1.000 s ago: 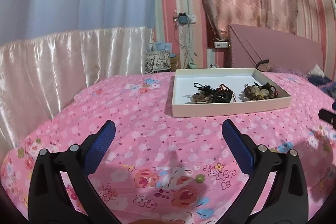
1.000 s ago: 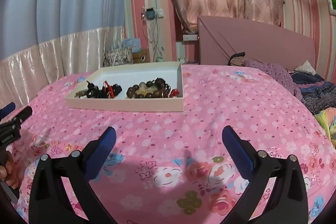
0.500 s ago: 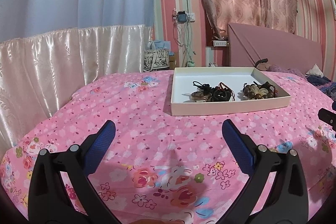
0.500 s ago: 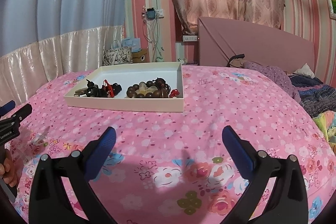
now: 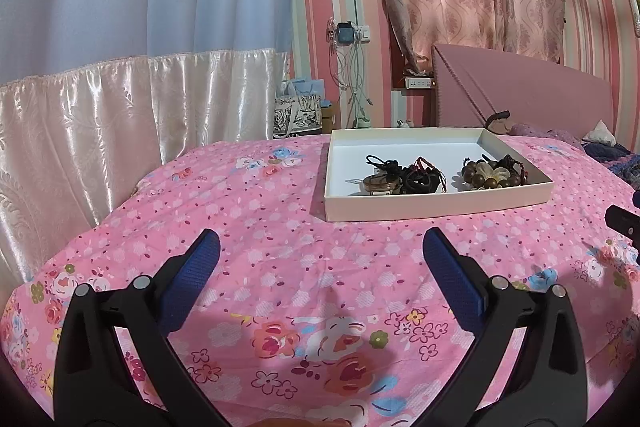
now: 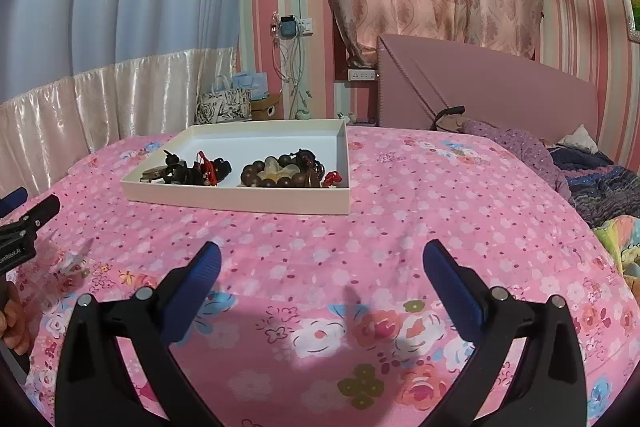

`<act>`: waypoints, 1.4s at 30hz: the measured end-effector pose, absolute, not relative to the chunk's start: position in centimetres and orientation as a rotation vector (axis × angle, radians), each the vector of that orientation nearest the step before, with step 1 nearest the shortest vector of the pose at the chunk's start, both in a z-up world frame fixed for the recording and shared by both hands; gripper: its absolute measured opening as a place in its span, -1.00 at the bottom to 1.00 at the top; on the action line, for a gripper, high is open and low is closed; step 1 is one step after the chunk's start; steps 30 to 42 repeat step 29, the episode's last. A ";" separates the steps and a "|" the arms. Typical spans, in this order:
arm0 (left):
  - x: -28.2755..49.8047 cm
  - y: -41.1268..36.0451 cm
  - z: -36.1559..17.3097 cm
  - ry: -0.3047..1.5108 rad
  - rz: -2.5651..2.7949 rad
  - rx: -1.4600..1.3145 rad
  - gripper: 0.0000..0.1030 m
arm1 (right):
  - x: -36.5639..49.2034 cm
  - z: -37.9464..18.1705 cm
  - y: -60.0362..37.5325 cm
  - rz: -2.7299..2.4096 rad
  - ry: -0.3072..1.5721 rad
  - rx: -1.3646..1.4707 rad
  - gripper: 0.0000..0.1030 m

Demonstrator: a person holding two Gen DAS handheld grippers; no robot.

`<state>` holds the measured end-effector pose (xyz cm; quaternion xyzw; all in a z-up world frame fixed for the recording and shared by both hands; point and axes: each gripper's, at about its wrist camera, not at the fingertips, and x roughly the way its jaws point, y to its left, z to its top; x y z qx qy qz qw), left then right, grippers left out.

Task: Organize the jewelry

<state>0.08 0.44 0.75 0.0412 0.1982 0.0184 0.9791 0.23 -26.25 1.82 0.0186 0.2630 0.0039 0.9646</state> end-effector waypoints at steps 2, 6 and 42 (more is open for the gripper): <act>0.1 0.5 0.8 0.398 0.038 0.083 0.94 | 0.2 1.8 -26.3 0.008 0.534 0.041 0.96; 0.1 0.5 0.8 0.399 0.037 0.081 0.94 | 0.1 1.8 -26.2 0.005 0.532 0.041 0.96; -0.8 0.9 1.1 0.345 0.009 0.069 0.94 | 0.0 1.8 -27.0 -0.043 0.525 0.036 0.96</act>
